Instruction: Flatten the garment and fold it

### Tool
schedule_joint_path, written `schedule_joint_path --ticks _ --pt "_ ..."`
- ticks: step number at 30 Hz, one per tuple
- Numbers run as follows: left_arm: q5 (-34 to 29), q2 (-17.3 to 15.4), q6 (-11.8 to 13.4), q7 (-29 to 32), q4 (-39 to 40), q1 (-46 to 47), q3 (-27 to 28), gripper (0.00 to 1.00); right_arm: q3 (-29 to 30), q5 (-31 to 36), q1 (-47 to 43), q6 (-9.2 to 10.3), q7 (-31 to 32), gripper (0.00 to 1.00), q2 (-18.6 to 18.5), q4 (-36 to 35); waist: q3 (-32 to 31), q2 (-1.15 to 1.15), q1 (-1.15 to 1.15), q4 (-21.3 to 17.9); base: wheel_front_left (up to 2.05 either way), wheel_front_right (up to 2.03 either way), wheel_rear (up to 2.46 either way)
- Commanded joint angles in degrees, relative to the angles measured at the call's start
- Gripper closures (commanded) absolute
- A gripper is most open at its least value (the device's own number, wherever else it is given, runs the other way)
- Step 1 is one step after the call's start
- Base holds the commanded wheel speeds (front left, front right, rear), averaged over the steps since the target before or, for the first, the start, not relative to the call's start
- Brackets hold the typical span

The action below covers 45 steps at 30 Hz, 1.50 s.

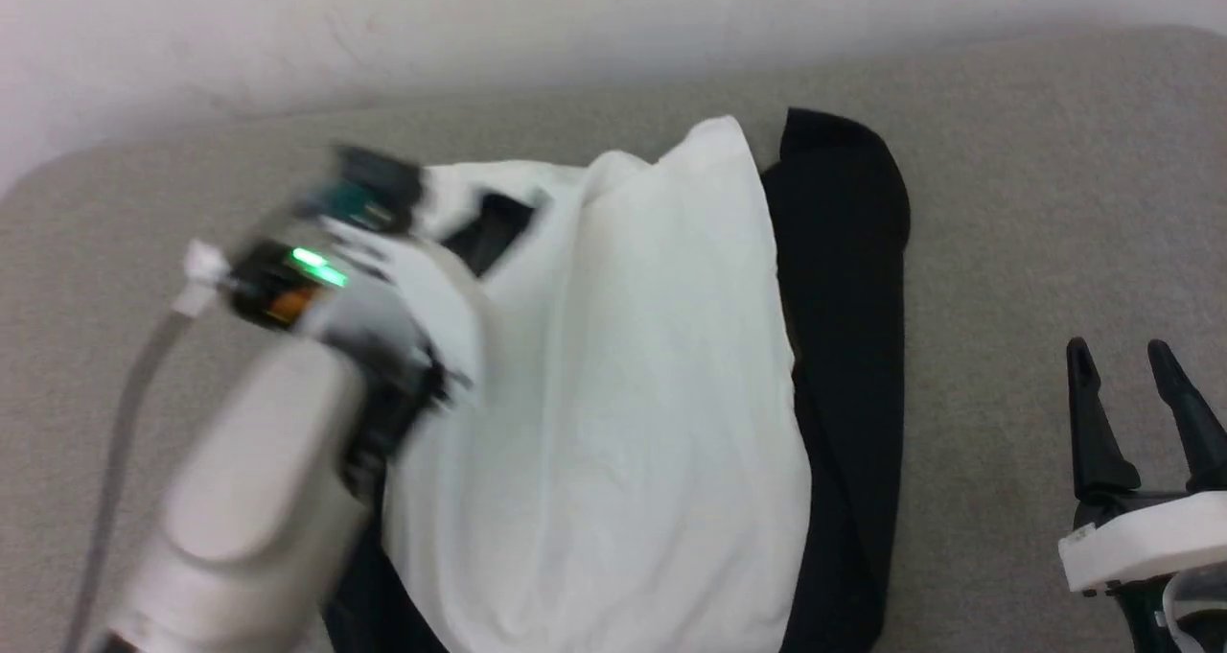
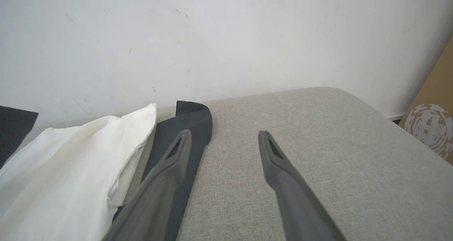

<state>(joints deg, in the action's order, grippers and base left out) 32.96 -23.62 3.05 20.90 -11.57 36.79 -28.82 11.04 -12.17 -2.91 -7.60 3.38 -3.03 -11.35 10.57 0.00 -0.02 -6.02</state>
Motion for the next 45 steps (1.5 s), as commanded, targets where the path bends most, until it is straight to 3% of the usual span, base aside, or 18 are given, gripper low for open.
schedule_joint_path --ticks 1,10,14,18,19,20,27,34,41,45 --pt "-0.7 2.6 -0.6 0.4 1.5 -3.0 -3.3 1.00 0.1 -0.3 -0.4 0.11 0.3 0.00 0.1 -0.5 -3.7 0.00 0.02 2.6 0.00 0.00 0.00" --pt "-1.3 15.5 -3.9 0.8 -1.9 -11.6 -18.1 1.00 -0.8 -1.6 -0.6 0.11 1.0 0.00 0.1 -0.3 -1.7 0.00 0.02 -1.6 0.00 0.00 0.00" --pt "-2.0 18.7 -4.8 -0.6 -6.4 -12.7 -22.4 1.00 -1.0 -2.0 -0.7 0.11 1.0 0.00 0.1 0.2 -0.5 0.00 0.02 -2.5 0.00 0.00 0.00" --pt "-1.2 19.9 -5.5 -1.8 -10.0 -13.8 -24.4 1.00 -1.0 -1.9 -0.5 0.11 1.0 0.00 0.1 0.4 0.1 0.00 0.02 -2.8 0.00 0.00 0.00" --pt "-0.4 20.1 -5.7 -2.2 -11.1 -14.3 -24.7 0.56 -1.1 -1.8 -0.4 0.11 0.9 0.00 0.1 0.4 0.3 0.00 0.02 -2.8 0.00 0.00 0.00" --pt "-0.4 20.2 -5.9 -3.1 -11.9 -14.2 -25.1 0.00 -1.3 -1.7 -0.3 0.11 0.9 0.00 0.1 0.4 0.4 0.00 0.02 -2.7 0.00 0.00 0.00" --pt "-3.1 20.6 -5.5 -18.6 -9.3 -12.3 -24.1 0.00 -2.9 1.9 -0.5 0.11 0.9 0.00 0.1 -0.6 -1.2 0.00 0.02 -0.2 0.00 0.00 0.00" --pt "-4.0 17.5 0.8 -32.2 -3.7 -14.0 -15.9 0.00 -4.2 3.4 -2.0 0.11 1.9 0.00 0.1 -2.5 -3.5 0.00 0.02 2.5 0.00 0.00 0.00" --pt "-3.0 12.6 7.5 -35.7 -0.4 -18.0 -3.0 0.00 -5.1 3.9 -3.0 0.11 2.0 0.00 0.1 -4.5 -4.0 0.00 0.02 4.6 0.00 0.00 0.00" --pt "-3.1 10.1 9.5 -35.9 2.6 -21.9 5.4 0.00 -5.4 3.5 -3.5 0.11 1.9 0.00 0.1 -4.7 -4.1 0.00 0.02 5.9 0.00 0.00 0.00"
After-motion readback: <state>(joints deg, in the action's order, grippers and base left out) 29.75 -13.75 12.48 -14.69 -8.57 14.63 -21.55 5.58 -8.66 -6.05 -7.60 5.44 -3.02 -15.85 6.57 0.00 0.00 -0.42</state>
